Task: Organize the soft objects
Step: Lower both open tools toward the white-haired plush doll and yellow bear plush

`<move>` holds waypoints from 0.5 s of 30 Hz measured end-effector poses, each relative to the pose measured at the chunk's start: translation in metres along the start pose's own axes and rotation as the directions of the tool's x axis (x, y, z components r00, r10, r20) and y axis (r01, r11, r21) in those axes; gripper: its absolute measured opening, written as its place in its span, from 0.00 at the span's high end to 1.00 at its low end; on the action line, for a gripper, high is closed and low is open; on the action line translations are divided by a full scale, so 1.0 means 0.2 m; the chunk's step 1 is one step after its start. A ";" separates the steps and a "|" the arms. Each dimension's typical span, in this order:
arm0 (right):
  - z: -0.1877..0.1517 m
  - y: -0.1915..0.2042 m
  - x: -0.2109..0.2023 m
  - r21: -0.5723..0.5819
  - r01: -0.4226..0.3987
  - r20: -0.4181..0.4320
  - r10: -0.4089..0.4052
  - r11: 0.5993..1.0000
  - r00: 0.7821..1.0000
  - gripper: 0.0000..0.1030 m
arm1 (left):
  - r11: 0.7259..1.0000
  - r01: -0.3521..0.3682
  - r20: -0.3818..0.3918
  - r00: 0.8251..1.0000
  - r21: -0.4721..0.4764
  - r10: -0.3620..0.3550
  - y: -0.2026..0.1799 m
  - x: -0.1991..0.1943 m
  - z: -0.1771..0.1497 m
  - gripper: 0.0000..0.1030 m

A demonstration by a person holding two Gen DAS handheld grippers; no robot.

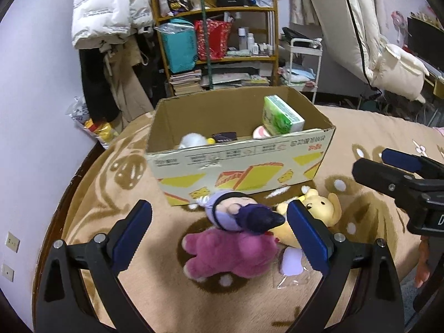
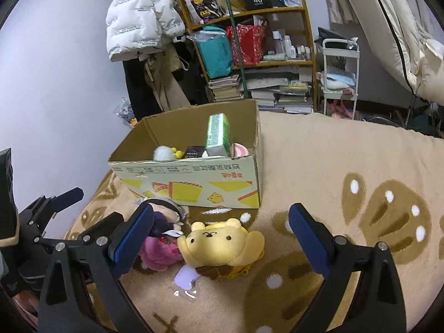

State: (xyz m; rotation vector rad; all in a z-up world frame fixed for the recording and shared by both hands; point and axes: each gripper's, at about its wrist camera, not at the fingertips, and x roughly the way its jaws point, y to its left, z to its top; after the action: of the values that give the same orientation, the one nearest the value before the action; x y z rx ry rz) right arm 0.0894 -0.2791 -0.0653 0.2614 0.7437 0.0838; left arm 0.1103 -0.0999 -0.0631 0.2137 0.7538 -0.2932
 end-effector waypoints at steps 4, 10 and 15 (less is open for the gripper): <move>0.01 -0.03 0.07 0.019 0.002 -0.025 -0.001 1.000 1.000 0.01 | 1.000 0.021 -0.028 0.999 0.016 -0.021 -0.04 0.08 0.01 0.06; 0.03 -0.07 0.16 0.055 0.007 -0.057 -0.004 0.998 0.998 0.01 | 0.998 0.034 -0.062 0.998 0.044 -0.031 -0.08 0.17 0.00 0.06; 0.04 -0.11 0.22 0.089 0.012 -0.084 -0.004 0.996 0.996 0.01 | 0.998 0.036 -0.096 0.995 0.044 -0.032 -0.09 0.24 -0.01 0.06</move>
State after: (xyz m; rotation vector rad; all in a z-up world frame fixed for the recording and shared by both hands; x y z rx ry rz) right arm 0.1269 -0.2938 -0.0952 0.3413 0.8330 0.0541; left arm 0.1371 -0.1247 -0.0996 0.2598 0.8466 -0.3349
